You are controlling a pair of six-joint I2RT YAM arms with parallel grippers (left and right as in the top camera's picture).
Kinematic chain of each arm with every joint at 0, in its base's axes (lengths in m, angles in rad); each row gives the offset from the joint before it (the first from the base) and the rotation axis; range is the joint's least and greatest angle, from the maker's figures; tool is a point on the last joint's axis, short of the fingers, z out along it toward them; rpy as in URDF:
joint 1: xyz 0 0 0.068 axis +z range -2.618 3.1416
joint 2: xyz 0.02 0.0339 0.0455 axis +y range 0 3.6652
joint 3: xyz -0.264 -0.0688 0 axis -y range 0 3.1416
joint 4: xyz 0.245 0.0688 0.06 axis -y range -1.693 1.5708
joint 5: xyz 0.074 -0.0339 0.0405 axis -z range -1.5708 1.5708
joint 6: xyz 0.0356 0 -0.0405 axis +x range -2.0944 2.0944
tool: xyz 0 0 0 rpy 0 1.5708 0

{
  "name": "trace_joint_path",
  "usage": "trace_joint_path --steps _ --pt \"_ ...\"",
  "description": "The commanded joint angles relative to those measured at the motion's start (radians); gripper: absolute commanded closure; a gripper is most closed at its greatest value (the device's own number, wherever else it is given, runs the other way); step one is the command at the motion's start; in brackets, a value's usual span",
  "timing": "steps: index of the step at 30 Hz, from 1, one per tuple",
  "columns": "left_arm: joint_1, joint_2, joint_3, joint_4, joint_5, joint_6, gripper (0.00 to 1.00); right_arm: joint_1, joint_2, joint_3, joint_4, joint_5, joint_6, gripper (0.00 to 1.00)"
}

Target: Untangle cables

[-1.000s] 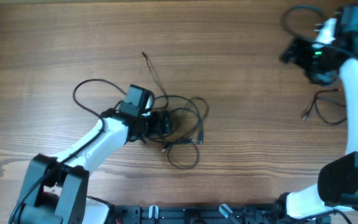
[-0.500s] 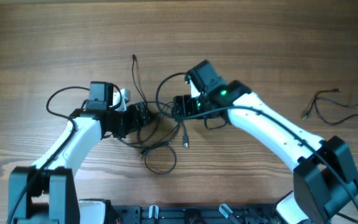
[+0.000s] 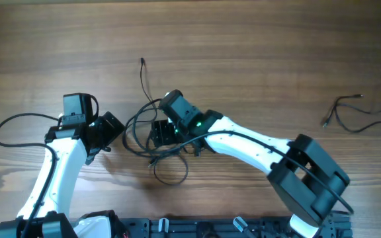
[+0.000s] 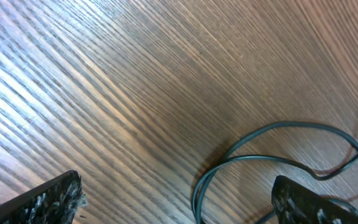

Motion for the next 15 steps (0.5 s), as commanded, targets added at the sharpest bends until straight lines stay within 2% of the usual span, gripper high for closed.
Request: trace_joint_path --steps 1,3,5,6,7,8,10,13,15 --pt "0.006 0.01 -0.006 0.0 -0.027 -0.024 0.0 0.002 0.079 -0.002 0.02 0.01 0.058 0.25" --pt "0.006 0.01 -0.006 0.0 -0.027 -0.024 0.0 0.002 0.123 -0.002 0.054 0.008 0.096 0.25" --pt "0.006 0.01 -0.006 0.0 -0.027 -0.024 0.0 0.002 0.146 -0.002 0.087 0.007 0.116 0.34" --pt "0.006 0.01 -0.006 0.0 -0.027 -0.024 0.0 0.002 0.154 -0.002 0.107 0.004 0.144 0.52" --pt "0.006 0.01 -0.006 0.0 -0.027 -0.024 0.0 0.002 0.154 -0.002 0.122 0.005 0.16 0.79" --pt "0.006 0.01 -0.006 0.0 -0.027 -0.024 0.0 0.002 0.154 -0.002 0.134 0.003 0.164 0.96" --pt "0.006 0.01 -0.006 0.0 -0.027 -0.024 0.0 0.002 0.154 -0.002 0.132 0.005 0.213 0.96" --pt "0.006 0.01 -0.006 -0.011 -0.026 -0.024 0.0 -0.002 0.149 0.004 0.134 0.004 0.201 0.96" --pt "0.006 0.01 -0.007 -0.016 -0.026 -0.024 0.0 -0.035 0.1 0.042 0.069 -0.092 0.089 0.96"
